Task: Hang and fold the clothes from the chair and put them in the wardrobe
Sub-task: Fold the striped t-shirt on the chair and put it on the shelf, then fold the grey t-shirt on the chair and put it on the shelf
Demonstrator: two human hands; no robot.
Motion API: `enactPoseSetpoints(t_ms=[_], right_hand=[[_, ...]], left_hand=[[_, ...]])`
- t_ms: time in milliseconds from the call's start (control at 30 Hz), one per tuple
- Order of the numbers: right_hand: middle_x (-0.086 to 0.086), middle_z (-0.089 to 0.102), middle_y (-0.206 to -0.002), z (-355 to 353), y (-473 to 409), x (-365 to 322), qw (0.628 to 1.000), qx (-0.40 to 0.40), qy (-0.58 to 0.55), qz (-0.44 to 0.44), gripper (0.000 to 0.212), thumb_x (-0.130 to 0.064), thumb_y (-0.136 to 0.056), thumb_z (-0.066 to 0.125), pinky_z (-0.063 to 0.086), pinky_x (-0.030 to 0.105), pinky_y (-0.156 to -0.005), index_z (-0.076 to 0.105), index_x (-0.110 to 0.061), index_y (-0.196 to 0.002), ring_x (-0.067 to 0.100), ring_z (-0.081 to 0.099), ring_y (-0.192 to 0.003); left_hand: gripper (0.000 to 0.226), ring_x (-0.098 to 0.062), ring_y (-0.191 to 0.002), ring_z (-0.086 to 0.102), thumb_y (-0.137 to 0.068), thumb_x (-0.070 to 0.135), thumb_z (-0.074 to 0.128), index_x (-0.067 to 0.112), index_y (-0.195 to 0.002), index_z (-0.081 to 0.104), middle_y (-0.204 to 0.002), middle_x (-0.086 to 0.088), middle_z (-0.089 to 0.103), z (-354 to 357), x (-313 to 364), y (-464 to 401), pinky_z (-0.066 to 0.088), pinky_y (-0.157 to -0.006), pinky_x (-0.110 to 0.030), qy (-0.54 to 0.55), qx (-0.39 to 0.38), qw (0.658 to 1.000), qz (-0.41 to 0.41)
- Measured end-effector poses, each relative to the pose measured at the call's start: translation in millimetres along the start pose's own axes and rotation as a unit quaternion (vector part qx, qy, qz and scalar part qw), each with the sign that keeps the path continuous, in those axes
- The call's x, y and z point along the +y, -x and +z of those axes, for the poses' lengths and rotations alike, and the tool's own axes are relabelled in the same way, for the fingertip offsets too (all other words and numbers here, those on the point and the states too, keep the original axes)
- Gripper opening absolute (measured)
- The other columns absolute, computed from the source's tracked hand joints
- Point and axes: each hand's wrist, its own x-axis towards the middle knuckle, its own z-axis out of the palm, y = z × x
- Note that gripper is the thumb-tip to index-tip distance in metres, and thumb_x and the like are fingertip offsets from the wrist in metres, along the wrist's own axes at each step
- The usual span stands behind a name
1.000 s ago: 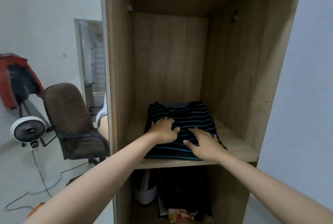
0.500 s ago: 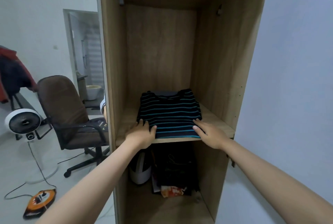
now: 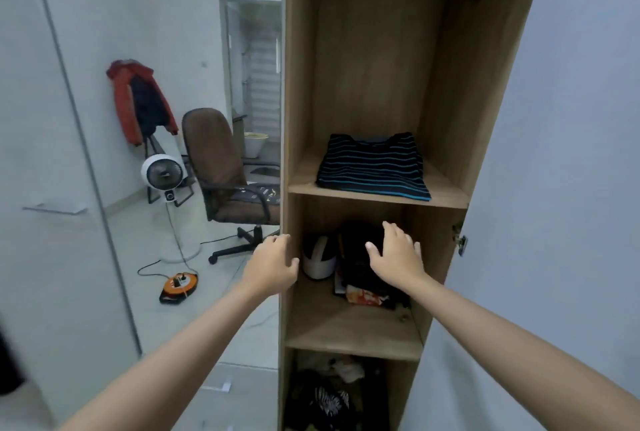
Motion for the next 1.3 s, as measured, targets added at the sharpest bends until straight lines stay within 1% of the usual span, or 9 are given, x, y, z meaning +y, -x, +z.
enactPoseSetpoints(t_ms=[233,333,500,600,800,1033,1100,1200,1300], right_hand=[[0.011,0.05,-0.136,74,106,-116,0.972,-0.177,-0.062,-0.142,0.055,-0.042,-0.094,0.046,0.038,0.045,-0.103,0.038,-0.01,-0.137,0.031,0.044,-0.126],[0.012,0.047,-0.14,102,155,-170,0.938,-0.261,-0.104,-0.203,0.058,-0.04,-0.093,0.049,0.04,0.04,-0.102,0.036,-0.009,-0.14,0.029,0.045,-0.128],[0.012,0.05,-0.138,131,247,-256,0.876,-0.35,-0.135,-0.304,0.057,-0.037,-0.093,0.052,0.038,0.035,-0.104,0.038,-0.008,-0.14,0.026,0.046,-0.129],[0.013,0.056,-0.13,141,306,-304,0.838,-0.389,-0.153,-0.35,0.053,-0.037,-0.092,0.053,0.041,0.036,-0.1,0.042,-0.008,-0.135,0.028,0.051,-0.123],[0.009,0.057,-0.131,151,436,-384,0.761,-0.459,-0.159,-0.43,0.053,-0.038,-0.093,0.052,0.043,0.032,-0.096,0.04,-0.012,-0.138,0.024,0.054,-0.118],[0.009,0.055,-0.133,138,610,-467,0.68,-0.514,-0.148,-0.502,0.053,-0.039,-0.094,0.051,0.046,0.029,-0.085,0.038,-0.012,-0.138,0.023,0.057,-0.11],[0.008,0.056,-0.131,134,662,-485,0.652,-0.528,-0.142,-0.525,0.054,-0.039,-0.094,0.051,0.048,0.032,-0.087,0.038,-0.012,-0.138,0.023,0.058,-0.107],[0.008,0.055,-0.133,126,728,-507,0.614,-0.541,-0.13,-0.559,0.055,-0.039,-0.093,0.053,0.044,0.031,-0.094,0.038,-0.013,-0.139,0.024,0.054,-0.118],[0.009,0.054,-0.134,121,781,-524,0.588,-0.558,-0.125,-0.572,0.055,-0.039,-0.094,0.053,0.044,0.029,-0.094,0.038,-0.014,-0.14,0.024,0.054,-0.119]], left_hand=[[0.048,-0.023,-0.122,0.05,-0.088,0.027,0.055,0.014,-0.133,0.045,-0.133,-0.007,0.053,-46,-87,156,0.043,-0.097,-0.035,-0.01,0.023,0.985,-0.168],[0.046,-0.024,-0.119,0.053,-0.088,0.024,0.055,0.011,-0.132,0.048,-0.131,-0.009,0.055,-77,-120,228,0.044,-0.098,-0.035,-0.007,0.053,0.966,-0.253],[0.044,-0.024,-0.112,0.057,-0.088,0.024,0.055,0.012,-0.13,0.049,-0.127,-0.01,0.057,-127,-161,356,0.046,-0.095,-0.034,0.012,0.119,0.918,-0.378],[0.042,-0.021,-0.109,0.057,-0.089,0.023,0.054,0.012,-0.129,0.05,-0.124,-0.008,0.058,-153,-175,434,0.046,-0.093,-0.031,0.008,0.156,0.889,-0.431],[0.037,-0.017,-0.094,0.057,-0.09,0.022,0.056,0.012,-0.125,0.053,-0.117,-0.007,0.06,-195,-191,589,0.045,-0.085,-0.026,0.023,0.219,0.822,-0.525],[0.031,-0.015,-0.096,0.059,-0.088,0.02,0.057,0.014,-0.118,0.059,-0.109,-0.001,0.062,-238,-190,770,0.042,-0.079,-0.021,0.031,0.276,0.752,-0.597],[0.03,-0.017,-0.099,0.06,-0.088,0.02,0.058,0.014,-0.117,0.06,-0.109,-0.003,0.063,-249,-191,821,0.044,-0.082,-0.023,0.022,0.288,0.734,-0.615],[0.03,-0.016,-0.101,0.059,-0.089,0.021,0.058,0.015,-0.118,0.06,-0.11,-0.002,0.062,-264,-194,890,0.043,-0.083,-0.023,0.02,0.297,0.713,-0.635],[0.027,-0.017,-0.102,0.059,-0.09,0.021,0.057,0.016,-0.116,0.059,-0.108,-0.001,0.061,-278,-194,945,0.046,-0.084,-0.025,0.028,0.31,0.695,-0.649]])
